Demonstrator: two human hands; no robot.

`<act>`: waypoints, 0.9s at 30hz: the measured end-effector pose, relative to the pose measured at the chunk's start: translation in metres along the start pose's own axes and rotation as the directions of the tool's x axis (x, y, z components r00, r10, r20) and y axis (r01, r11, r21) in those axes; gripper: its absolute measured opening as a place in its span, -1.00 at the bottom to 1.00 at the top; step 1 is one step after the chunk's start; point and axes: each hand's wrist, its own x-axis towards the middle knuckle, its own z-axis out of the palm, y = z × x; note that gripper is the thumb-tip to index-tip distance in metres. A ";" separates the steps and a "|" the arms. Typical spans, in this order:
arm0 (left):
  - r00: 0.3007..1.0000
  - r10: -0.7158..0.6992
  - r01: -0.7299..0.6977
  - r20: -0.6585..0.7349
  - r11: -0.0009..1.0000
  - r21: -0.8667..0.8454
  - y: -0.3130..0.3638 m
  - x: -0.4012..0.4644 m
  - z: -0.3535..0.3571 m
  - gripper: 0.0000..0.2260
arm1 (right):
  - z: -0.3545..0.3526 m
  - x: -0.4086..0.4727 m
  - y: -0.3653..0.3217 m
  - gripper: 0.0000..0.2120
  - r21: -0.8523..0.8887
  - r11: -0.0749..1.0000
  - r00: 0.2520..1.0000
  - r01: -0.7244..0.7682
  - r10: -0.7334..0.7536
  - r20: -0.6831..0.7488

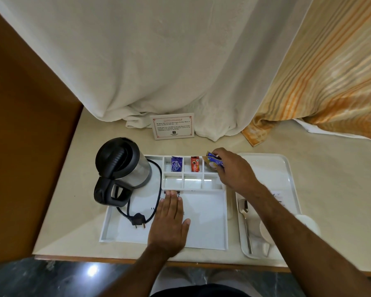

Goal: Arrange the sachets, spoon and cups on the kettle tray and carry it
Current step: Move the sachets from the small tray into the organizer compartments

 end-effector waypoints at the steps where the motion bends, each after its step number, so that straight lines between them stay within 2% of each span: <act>1: 1.000 0.001 -0.001 0.003 1.000 0.003 0.000 -0.001 0.000 -0.37 | -0.001 0.001 0.001 -0.74 -0.010 1.000 0.999 0.026 -0.026 -0.024; 5: 1.000 -0.011 0.011 0.011 1.000 0.009 0.000 -0.001 0.000 -0.37 | -0.007 0.006 -0.002 -0.77 -0.153 0.986 0.997 0.070 -0.072 -0.010; 9: 1.000 -0.014 0.014 0.010 1.000 0.013 -0.002 0.001 0.003 -0.36 | -0.008 0.008 -0.011 -0.60 -0.251 0.965 0.995 0.076 -0.059 0.075; 12: 1.000 -0.017 0.017 0.013 1.000 0.007 0.000 0.002 0.004 -0.36 | -0.004 0.007 -0.017 -0.52 -0.372 0.922 0.993 0.106 -0.081 0.082; 15: 1.000 -0.025 0.025 0.014 1.000 0.001 -0.001 0.001 0.004 -0.36 | -0.001 0.008 -0.025 -0.47 -0.424 0.901 0.995 0.095 -0.069 0.076; 22: 1.000 -0.024 0.024 0.013 1.000 -0.006 0.000 0.000 0.005 -0.35 | 0.005 0.009 -0.038 -0.36 -0.448 0.894 0.995 -0.014 0.058 0.085; 24: 1.000 -0.025 0.025 0.010 1.000 -0.009 -0.001 -0.001 0.005 -0.35 | 0.010 0.010 -0.040 -0.38 -0.471 0.882 0.997 -0.016 0.048 0.057; 27: 1.000 -0.018 0.018 0.006 1.000 -0.007 -0.001 -0.001 0.003 -0.36 | 0.010 0.015 -0.034 -0.44 -0.412 0.911 0.999 -0.015 0.032 0.036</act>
